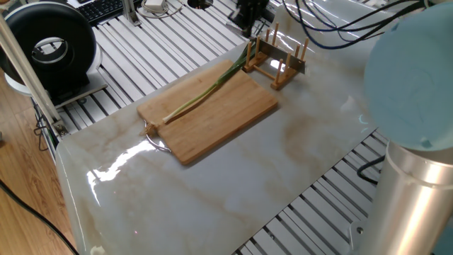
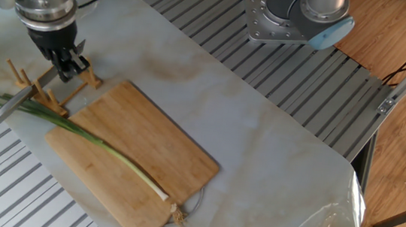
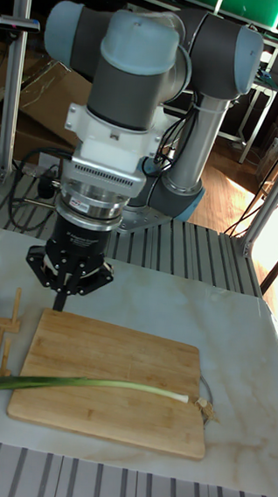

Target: Chop the green garlic

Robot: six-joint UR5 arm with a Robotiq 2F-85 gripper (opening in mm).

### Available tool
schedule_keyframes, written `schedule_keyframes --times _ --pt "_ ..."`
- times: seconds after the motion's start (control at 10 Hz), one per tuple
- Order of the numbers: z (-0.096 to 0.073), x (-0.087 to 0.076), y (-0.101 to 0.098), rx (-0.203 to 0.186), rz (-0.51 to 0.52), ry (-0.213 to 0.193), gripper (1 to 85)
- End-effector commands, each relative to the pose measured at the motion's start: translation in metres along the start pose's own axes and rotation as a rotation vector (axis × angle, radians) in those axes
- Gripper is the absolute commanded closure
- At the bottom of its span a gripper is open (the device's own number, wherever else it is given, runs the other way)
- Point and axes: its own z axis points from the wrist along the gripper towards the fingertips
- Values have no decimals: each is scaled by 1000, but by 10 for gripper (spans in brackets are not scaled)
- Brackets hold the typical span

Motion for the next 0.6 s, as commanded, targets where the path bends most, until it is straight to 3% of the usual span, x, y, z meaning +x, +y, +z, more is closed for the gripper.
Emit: schedule_keyframes --times 0.0,0.5 --pt "-6 -6 23 -7 42 6 843" --pt "-4 -8 26 -2 35 5 843"
